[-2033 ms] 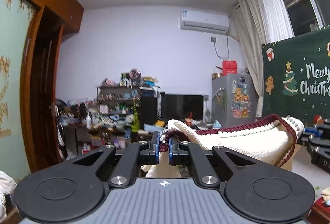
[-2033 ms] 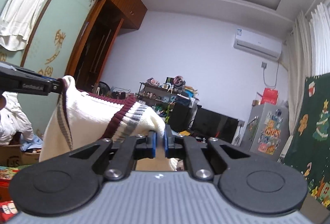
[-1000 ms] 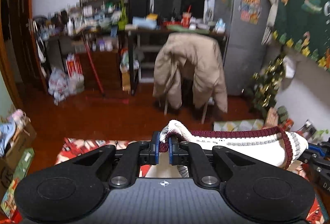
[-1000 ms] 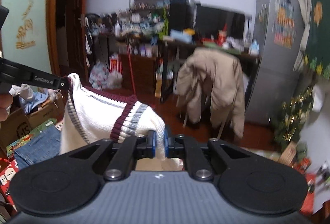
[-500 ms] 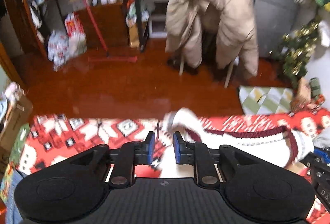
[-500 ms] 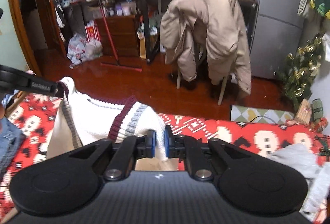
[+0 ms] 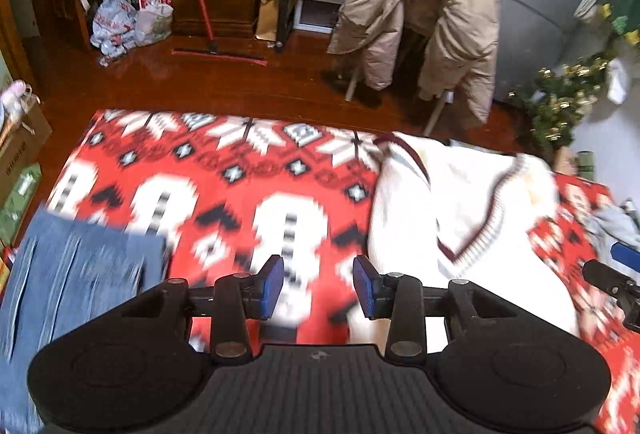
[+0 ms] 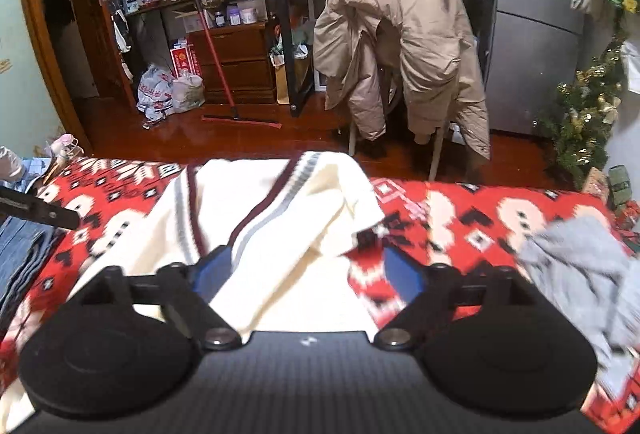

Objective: Fold clothes

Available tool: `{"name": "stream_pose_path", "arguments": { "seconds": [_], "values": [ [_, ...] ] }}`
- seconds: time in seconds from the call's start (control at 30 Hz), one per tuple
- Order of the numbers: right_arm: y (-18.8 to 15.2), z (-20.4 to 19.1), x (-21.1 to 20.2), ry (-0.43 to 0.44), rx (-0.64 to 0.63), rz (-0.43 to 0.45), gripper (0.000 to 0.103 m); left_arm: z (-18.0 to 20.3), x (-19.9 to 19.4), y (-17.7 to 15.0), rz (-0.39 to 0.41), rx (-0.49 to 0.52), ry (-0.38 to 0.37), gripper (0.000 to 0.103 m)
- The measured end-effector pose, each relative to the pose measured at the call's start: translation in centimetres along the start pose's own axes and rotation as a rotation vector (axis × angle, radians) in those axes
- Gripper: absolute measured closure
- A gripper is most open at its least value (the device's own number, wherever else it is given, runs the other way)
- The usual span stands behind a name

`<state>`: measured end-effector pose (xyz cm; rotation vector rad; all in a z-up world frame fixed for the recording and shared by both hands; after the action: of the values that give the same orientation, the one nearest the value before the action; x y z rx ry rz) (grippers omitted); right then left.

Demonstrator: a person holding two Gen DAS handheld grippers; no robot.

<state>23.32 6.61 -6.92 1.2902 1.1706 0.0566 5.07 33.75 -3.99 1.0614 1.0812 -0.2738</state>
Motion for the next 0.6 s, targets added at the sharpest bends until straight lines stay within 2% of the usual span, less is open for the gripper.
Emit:
{"name": "stream_pose_path", "arguments": {
  "seconds": [0.13, 0.2, 0.3, 0.4, 0.47, 0.53, 0.6],
  "values": [
    [-2.7, -1.2, -6.9, -0.014, 0.001, 0.011, 0.001, -1.9, -4.1, -3.6, 0.004, -0.017, -0.063, 0.062],
    [-4.2, -1.8, -10.2, -0.024, -0.003, 0.005, 0.001, -2.7, -6.0, -5.5, 0.013, -0.020, -0.078, 0.060],
    [-6.7, -2.2, -14.1, -0.029, 0.001, -0.026, 0.001, -3.5, -7.5, -8.9, -0.015, -0.013, -0.110, 0.059],
    [-9.9, -2.5, -16.7, -0.031, 0.018, -0.057, 0.007, -4.1, -8.6, -12.4, -0.057, -0.008, -0.149, 0.059],
    [-12.2, -2.7, -17.6, -0.024, 0.059, -0.109, 0.019, -4.4, -8.7, -14.8, -0.102, -0.005, -0.183, 0.059],
    [-14.4, -2.4, -17.9, -0.014, 0.133, -0.143, 0.025, -4.6, -8.6, -16.7, -0.123, -0.007, -0.184, 0.059],
    [-16.4, -2.1, -18.0, 0.000, 0.204, -0.170, 0.038, -4.9, -8.4, -18.2, -0.142, -0.024, -0.192, 0.059]
  ]
}}
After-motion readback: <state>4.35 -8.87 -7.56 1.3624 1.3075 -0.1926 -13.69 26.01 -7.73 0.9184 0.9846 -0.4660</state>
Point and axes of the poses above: each gripper's, at about its wrist camera, not at the fingertips, and x roughly the way its jaws point, z to its right, y to its top, the point moved 2 cm from there along x, roughly the way its jaws point, and after that the axes turned 8 degrees about y, right-handed, at the moved point
